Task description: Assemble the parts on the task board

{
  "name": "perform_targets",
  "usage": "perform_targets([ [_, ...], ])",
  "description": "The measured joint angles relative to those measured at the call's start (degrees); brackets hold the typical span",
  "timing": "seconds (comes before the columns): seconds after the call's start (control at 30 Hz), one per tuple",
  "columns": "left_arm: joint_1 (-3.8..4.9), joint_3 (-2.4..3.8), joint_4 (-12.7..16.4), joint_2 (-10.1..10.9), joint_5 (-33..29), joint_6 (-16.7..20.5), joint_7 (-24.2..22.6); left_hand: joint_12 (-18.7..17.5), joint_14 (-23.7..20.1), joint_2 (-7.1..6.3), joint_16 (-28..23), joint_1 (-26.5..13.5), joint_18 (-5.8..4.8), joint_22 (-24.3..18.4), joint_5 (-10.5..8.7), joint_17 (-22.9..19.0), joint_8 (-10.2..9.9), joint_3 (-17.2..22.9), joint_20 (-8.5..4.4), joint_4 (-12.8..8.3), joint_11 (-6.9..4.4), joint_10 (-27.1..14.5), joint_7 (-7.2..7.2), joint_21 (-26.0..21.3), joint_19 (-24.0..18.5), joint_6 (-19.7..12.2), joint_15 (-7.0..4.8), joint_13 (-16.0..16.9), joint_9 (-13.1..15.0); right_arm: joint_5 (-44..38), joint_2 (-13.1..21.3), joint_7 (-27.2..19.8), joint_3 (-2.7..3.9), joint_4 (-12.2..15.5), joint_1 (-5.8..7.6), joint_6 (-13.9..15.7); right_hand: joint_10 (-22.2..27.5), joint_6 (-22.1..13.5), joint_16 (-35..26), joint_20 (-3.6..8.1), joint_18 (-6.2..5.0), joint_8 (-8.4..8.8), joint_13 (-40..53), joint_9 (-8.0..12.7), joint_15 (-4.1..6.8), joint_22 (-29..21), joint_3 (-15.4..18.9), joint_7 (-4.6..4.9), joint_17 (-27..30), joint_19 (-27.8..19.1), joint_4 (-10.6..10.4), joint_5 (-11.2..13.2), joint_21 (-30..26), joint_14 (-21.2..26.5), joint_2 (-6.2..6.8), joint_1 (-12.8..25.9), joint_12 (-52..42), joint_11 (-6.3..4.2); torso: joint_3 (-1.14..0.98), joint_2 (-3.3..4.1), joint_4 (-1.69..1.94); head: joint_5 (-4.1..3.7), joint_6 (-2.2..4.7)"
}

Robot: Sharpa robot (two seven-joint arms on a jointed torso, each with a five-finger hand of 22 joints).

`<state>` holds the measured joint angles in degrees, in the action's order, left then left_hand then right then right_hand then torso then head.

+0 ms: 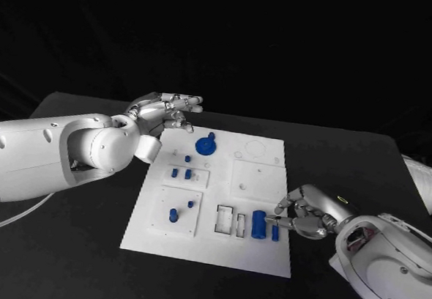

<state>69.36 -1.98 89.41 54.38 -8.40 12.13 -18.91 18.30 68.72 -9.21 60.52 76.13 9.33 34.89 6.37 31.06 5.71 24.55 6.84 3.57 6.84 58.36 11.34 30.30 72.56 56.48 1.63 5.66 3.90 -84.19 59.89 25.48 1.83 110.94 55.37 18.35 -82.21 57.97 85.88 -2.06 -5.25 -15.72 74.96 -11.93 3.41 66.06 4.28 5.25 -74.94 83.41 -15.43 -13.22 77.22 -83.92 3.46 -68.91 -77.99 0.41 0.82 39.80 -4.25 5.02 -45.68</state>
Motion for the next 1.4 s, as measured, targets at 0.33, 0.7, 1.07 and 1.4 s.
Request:
perform_targets([
  [0.33, -0.03, -0.02, -0.02, 0.13, 0.00, -0.02, 0.00, 0.00, 0.00, 0.00, 0.00, 0.00, 0.01, 0.00, 0.00, 0.00, 0.00, 0.00, 0.00, 0.00, 0.00, 0.00, 0.00, 0.00, 0.00, 0.00, 0.00, 0.00, 0.00, -3.83, -2.62, 4.31, -0.03, -1.21, -0.87, -1.19, -0.11, -0.48, 0.03, 0.00, -0.01, -0.44, 0.00, -0.69, 0.00, 0.27, 0.63, 0.06, 0.00, 0.00, -0.63, -0.43, 0.02, 0.00, 0.00, 0.00, 0.00, 0.11, 0.04, 0.01, 0.04, 0.05, -0.42],
  [0.7, -0.03, -0.03, -0.03, 0.19, 0.00, -0.07, 0.04, 0.00, -0.20, 0.00, 0.00, 0.00, 0.00, -0.06, 0.00, -0.13, 0.00, 0.00, 0.00, 0.00, 0.00, 0.00, 0.00, -0.24, 0.00, 0.00, 0.20, 0.07, 0.00, -5.43, -4.91, 5.63, -0.03, -2.28, -2.06, -2.46, -0.16, -0.58, 0.25, 0.00, -0.01, -0.89, -0.01, -0.93, 0.00, 0.46, 0.93, -0.03, 0.01, -0.01, -0.93, -0.76, 0.22, 0.00, -0.23, -0.24, -0.23, 0.17, 0.20, 0.08, 0.37, -0.11, -0.54],
  [1.07, -0.04, -0.04, -0.03, 0.28, 0.00, -0.16, 0.09, 0.00, -0.20, 0.00, 0.00, 0.00, 0.00, -0.06, 0.00, -0.13, 0.00, 0.00, 0.00, 0.00, 0.00, 0.00, 0.00, -0.23, 0.00, 0.00, 0.20, 0.06, 0.00, -6.83, -7.10, 6.35, 0.18, -4.70, -2.51, -3.97, -0.16, -0.65, 0.24, 0.00, -0.01, -1.36, -0.02, -1.61, -0.01, 0.60, 1.09, 0.07, 0.02, -0.01, -1.09, -0.76, 0.21, 0.00, -0.63, 0.13, -0.22, 0.17, 0.48, 0.26, 0.98, -0.55, -0.49],
  [1.4, -0.04, -0.04, 0.01, 0.40, 0.00, -0.27, 0.17, 0.00, -0.20, 0.00, 0.00, 0.00, 0.00, -0.05, 0.00, -0.13, 0.00, 0.00, 0.00, 0.00, 0.00, 0.00, 0.00, -0.23, 0.00, 0.00, 0.20, 0.06, 0.00, -8.57, -9.69, 6.49, 0.78, -6.63, -2.76, -3.80, -0.15, -1.17, 0.23, 0.00, -0.02, -2.25, -0.03, -2.61, -0.01, 0.91, 1.32, 0.18, 0.03, -0.01, -0.66, -1.79, 0.44, 0.00, -2.41, -1.73, -0.22, 0.17, 0.65, 0.36, 1.49, -0.90, -0.40],
])
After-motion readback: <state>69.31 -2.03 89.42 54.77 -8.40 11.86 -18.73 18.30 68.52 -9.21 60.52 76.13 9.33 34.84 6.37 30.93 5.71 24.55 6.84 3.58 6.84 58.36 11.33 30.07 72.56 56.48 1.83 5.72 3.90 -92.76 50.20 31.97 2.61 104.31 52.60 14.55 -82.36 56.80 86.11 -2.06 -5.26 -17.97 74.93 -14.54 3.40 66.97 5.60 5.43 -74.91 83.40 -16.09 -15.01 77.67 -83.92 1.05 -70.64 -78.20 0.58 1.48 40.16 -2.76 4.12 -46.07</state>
